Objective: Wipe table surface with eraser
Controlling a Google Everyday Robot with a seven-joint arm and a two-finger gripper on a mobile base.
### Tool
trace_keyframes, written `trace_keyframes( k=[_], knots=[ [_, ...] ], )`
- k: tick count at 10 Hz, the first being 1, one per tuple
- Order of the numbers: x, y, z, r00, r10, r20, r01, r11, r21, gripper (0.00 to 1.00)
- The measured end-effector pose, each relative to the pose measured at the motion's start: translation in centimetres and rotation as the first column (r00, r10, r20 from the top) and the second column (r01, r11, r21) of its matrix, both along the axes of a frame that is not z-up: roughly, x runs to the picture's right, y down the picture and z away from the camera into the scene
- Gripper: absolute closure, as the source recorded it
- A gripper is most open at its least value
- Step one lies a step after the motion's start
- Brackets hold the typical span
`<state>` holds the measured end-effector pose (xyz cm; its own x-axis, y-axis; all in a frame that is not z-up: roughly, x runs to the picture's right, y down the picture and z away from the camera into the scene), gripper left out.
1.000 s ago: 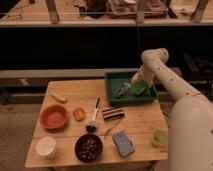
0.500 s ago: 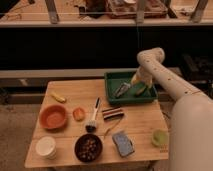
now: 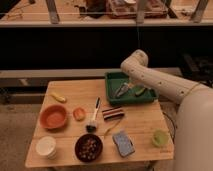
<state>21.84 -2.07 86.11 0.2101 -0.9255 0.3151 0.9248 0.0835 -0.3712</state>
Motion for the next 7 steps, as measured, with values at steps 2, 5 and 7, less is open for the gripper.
trace_keyframes(
  k=[2, 5, 7],
  knots=[
    [-0.2, -0.1, 0.3, 0.998, 0.062, 0.028, -0.06, 0.9971, -0.045, 0.33],
    [-1.6, -2.0, -2.2, 0.964, 0.262, 0.051, -0.251, 0.9546, -0.16, 0.33],
    [-4.3, -3.6, -5.4, 0.938, 0.345, 0.03, -0.332, 0.9207, -0.205, 0.33]
  ],
)
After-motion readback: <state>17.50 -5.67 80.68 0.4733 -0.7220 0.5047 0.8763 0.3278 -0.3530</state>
